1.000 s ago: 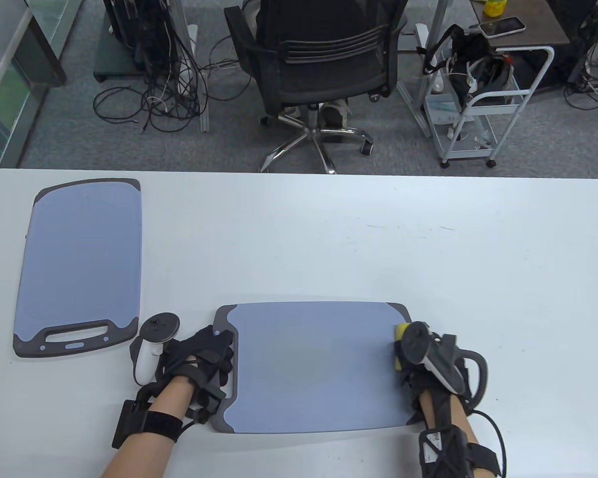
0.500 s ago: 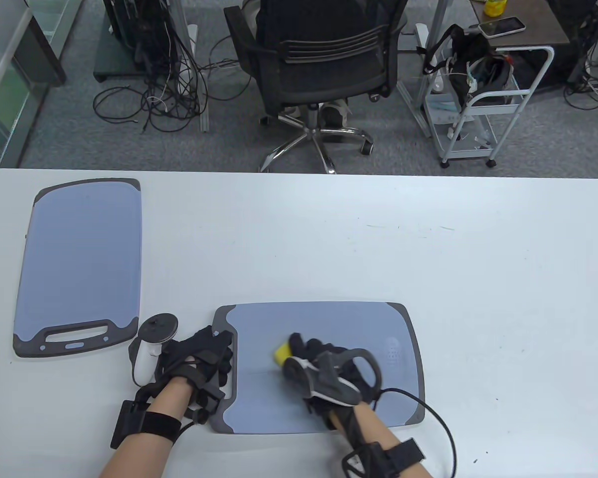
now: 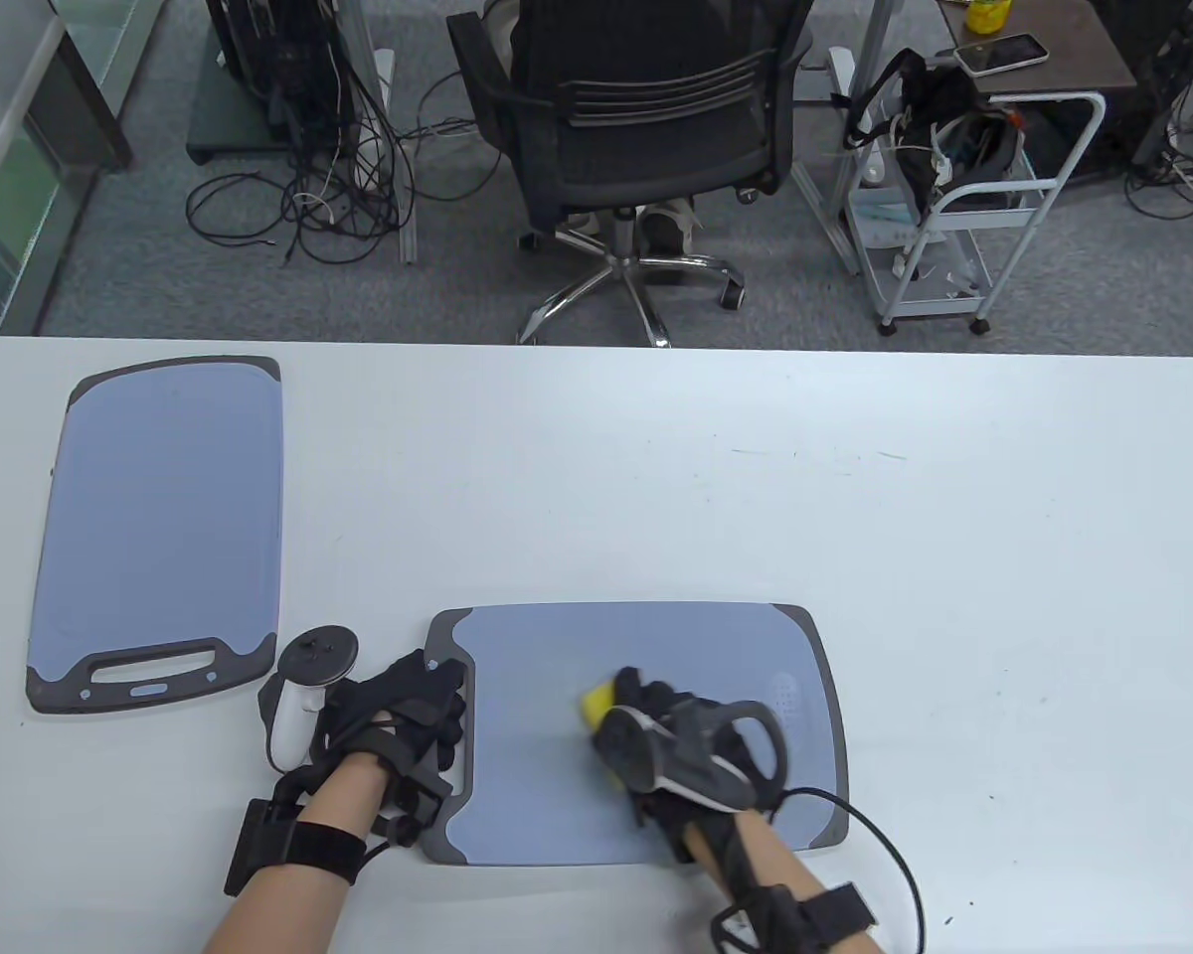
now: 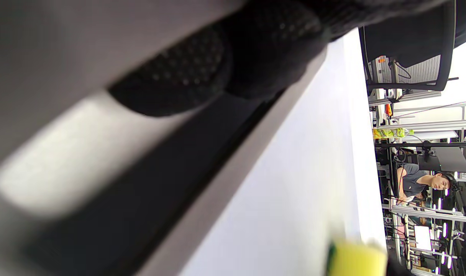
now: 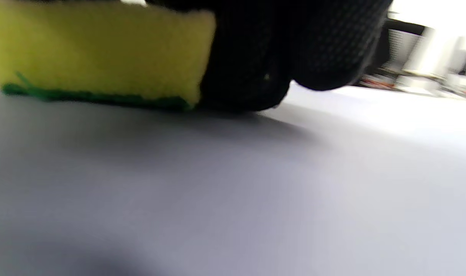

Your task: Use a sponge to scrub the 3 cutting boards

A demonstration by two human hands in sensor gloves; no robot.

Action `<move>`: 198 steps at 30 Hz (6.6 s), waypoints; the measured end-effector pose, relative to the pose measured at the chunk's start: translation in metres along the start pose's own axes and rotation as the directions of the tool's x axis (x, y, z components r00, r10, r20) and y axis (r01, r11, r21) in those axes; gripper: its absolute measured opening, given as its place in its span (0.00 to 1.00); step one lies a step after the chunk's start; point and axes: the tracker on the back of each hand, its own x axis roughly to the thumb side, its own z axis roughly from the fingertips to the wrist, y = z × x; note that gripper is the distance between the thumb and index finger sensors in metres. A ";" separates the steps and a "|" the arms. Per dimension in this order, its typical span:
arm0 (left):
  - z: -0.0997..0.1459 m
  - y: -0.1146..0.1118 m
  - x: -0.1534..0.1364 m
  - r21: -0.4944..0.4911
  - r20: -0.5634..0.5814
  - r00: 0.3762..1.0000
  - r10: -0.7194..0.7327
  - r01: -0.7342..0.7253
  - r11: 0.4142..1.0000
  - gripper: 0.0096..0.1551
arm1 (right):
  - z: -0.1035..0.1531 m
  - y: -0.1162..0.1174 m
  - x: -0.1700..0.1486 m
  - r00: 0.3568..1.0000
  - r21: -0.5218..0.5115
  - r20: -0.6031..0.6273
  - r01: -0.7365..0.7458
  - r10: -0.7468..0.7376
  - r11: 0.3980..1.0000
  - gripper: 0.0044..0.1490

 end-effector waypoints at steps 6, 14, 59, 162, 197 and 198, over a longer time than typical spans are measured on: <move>0.002 0.001 -0.002 0.001 -0.002 1.000 0.015 -0.015 1.000 0.30 | -0.011 -0.006 0.042 0.994 0.001 0.107 -0.011 0.011 1.000 0.45; 0.002 0.000 -0.001 0.004 -0.006 1.000 0.016 -0.016 1.000 0.30 | 0.094 0.030 -0.178 0.851 0.046 -0.525 0.063 -0.029 0.997 0.43; -0.001 0.001 -0.001 0.014 -0.014 0.999 0.045 -0.044 0.999 0.30 | 0.037 0.008 -0.031 0.999 -0.002 -0.041 -0.021 0.021 1.000 0.45; 0.102 0.028 0.064 0.433 0.696 0.385 -0.606 0.448 0.782 0.21 | 0.190 0.020 -0.262 0.763 -0.300 -0.577 0.135 -0.292 0.944 0.48; 0.092 -0.065 0.032 0.740 0.541 -0.274 -0.795 0.604 0.296 0.24 | -0.074 -0.037 -0.034 0.983 0.000 -0.171 0.073 -0.072 0.997 0.47; 0.091 -0.065 0.032 0.738 0.543 -0.270 -0.795 0.605 0.299 0.24 | -0.073 -0.035 -0.040 0.979 0.003 -0.185 0.091 -0.089 0.996 0.47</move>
